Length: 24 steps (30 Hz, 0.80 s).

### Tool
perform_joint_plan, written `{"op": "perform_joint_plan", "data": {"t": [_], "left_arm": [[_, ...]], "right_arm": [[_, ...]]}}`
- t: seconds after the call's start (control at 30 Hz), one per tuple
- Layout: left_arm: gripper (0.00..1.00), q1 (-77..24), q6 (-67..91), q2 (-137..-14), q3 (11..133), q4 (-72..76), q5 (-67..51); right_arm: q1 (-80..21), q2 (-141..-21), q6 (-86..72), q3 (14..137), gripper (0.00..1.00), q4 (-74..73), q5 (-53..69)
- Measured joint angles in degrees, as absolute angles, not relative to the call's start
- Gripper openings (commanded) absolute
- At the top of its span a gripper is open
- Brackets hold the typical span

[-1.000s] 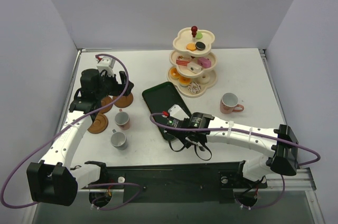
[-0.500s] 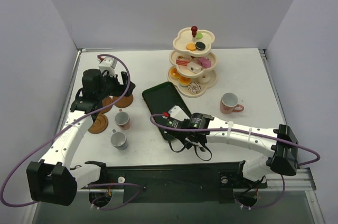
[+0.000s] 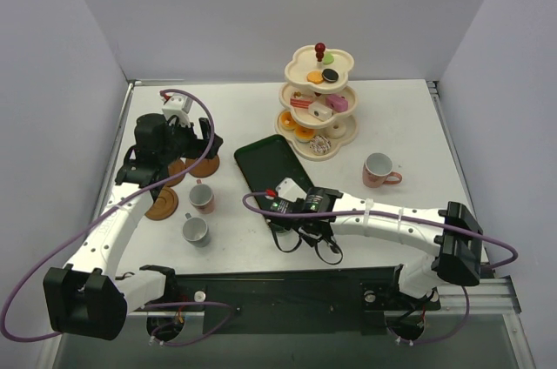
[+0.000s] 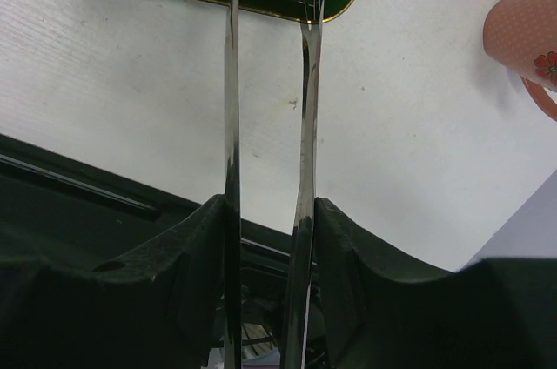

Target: Serve the afternoon tea

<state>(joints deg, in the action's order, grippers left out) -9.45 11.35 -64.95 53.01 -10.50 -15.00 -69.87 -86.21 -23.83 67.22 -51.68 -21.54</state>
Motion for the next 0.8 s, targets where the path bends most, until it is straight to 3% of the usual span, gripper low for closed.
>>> {"op": "perform_joint_plan", "data": {"t": [0.37, 0.6, 0.8], "left_arm": [[0.93, -9.5, 11.4, -64.6, 53.0, -10.5, -15.0], [0.94, -9.5, 11.4, -64.0, 53.0, -10.5, -14.9], [0.94, -9.5, 11.3, -62.1, 52.9, -10.4, -13.7]], "right_arm": [[-69.8, -87.2, -23.0, 72.0, 0.24, -54.4, -23.2], [-69.1, -85.6, -18.7, 84.2, 0.23, -58.0, -28.4], [-62.3, -84.1, -10.7, 100.8, 0.22, -59.5, -32.0]]}}
